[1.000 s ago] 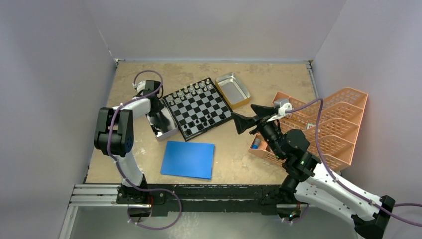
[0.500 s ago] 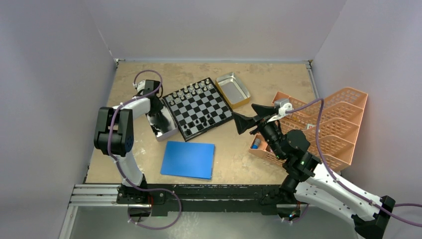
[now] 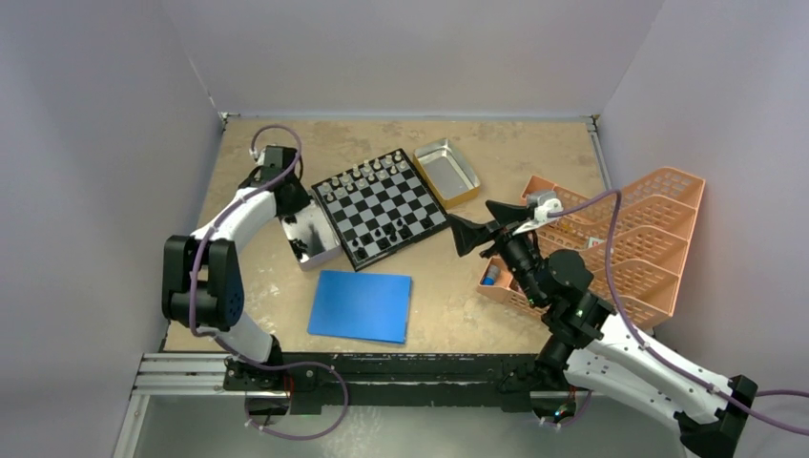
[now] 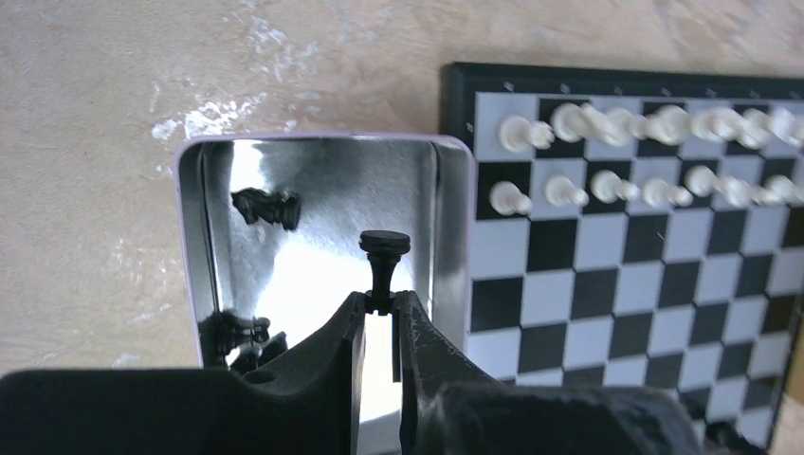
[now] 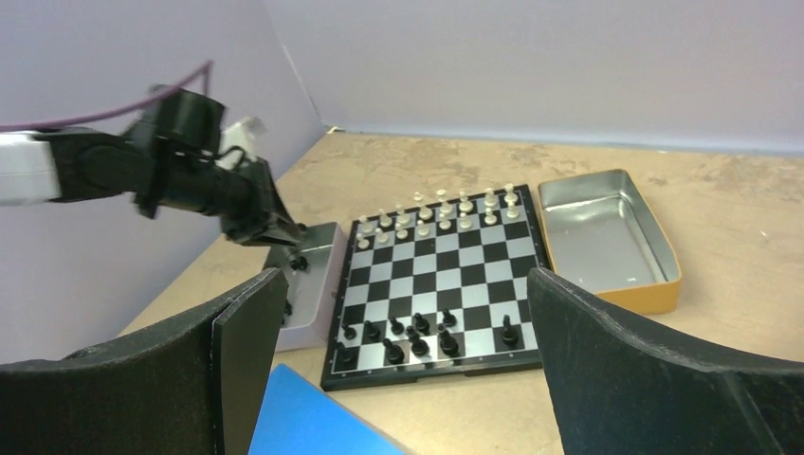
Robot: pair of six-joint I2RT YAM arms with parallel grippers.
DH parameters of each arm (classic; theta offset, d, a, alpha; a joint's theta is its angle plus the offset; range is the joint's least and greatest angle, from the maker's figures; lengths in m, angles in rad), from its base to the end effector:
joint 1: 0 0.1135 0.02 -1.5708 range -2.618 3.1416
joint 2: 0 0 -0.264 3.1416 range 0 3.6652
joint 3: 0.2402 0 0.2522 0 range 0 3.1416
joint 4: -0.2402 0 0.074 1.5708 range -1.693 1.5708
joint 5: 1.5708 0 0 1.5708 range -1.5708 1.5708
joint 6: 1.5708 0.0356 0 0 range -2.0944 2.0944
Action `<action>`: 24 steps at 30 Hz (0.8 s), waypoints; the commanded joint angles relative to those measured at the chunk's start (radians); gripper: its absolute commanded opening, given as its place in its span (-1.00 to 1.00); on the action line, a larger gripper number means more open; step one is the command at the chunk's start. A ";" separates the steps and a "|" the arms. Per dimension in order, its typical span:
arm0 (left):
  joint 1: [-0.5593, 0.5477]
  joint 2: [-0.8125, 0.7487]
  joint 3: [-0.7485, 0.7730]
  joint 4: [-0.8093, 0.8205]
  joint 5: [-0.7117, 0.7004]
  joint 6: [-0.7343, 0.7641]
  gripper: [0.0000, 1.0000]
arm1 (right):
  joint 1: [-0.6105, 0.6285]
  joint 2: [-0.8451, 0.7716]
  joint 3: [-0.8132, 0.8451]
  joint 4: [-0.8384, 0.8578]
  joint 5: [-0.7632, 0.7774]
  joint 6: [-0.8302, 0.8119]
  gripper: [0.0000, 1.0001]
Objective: Set up the chess pieces on the board
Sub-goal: Pick up the chess piece from the storage box, then place the chess piece on the chessboard.
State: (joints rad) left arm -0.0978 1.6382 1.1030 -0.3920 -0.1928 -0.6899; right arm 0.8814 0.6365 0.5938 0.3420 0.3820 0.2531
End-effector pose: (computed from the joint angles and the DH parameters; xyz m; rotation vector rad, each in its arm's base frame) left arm 0.3435 -0.0268 0.2164 -0.7983 2.3439 -0.0956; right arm 0.1103 0.1129 0.3515 -0.0769 1.3264 0.7262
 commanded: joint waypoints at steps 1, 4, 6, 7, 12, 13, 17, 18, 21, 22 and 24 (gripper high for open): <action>0.008 -0.137 -0.015 -0.034 0.140 0.087 -0.92 | -0.002 0.051 0.011 0.010 0.097 0.012 0.98; 0.008 -0.186 -0.018 -0.053 0.252 0.156 -0.92 | -0.002 0.086 0.031 0.012 0.061 -0.021 0.98; 0.009 -0.207 -0.011 -0.070 0.329 0.211 -0.93 | -0.002 0.092 0.032 0.019 0.021 -0.041 0.97; 0.007 -0.213 0.015 -0.109 0.435 0.311 -1.00 | -0.001 0.091 -0.015 0.066 -0.065 -0.131 0.95; 0.005 -0.221 0.032 -0.142 0.630 0.384 -1.00 | -0.002 0.136 -0.087 0.145 -0.212 -0.300 0.97; 0.004 -0.220 0.033 -0.147 0.662 0.394 -1.00 | -0.002 0.154 -0.087 0.156 -0.233 -0.308 0.97; -0.020 -0.188 0.066 -0.206 0.749 0.450 -1.00 | -0.002 0.231 -0.047 0.157 -0.278 -0.262 0.91; -0.031 -0.178 0.078 -0.232 0.751 0.468 -1.00 | -0.002 0.242 -0.044 0.160 -0.293 -0.245 0.89; -0.076 -0.163 0.101 -0.298 0.747 0.517 -1.00 | -0.002 0.268 -0.065 0.214 -0.334 -0.242 0.89; -0.093 -0.164 0.103 -0.311 0.754 0.531 -1.00 | -0.001 0.278 -0.076 0.240 -0.346 -0.275 0.90; -0.133 -0.167 0.106 -0.331 0.762 0.543 -1.00 | -0.001 0.309 -0.094 0.283 -0.398 -0.370 0.91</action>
State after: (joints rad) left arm -0.1661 1.4727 1.1637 -0.6487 0.5011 -0.2340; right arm 0.8799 0.9184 0.5049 0.4648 0.0883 0.0051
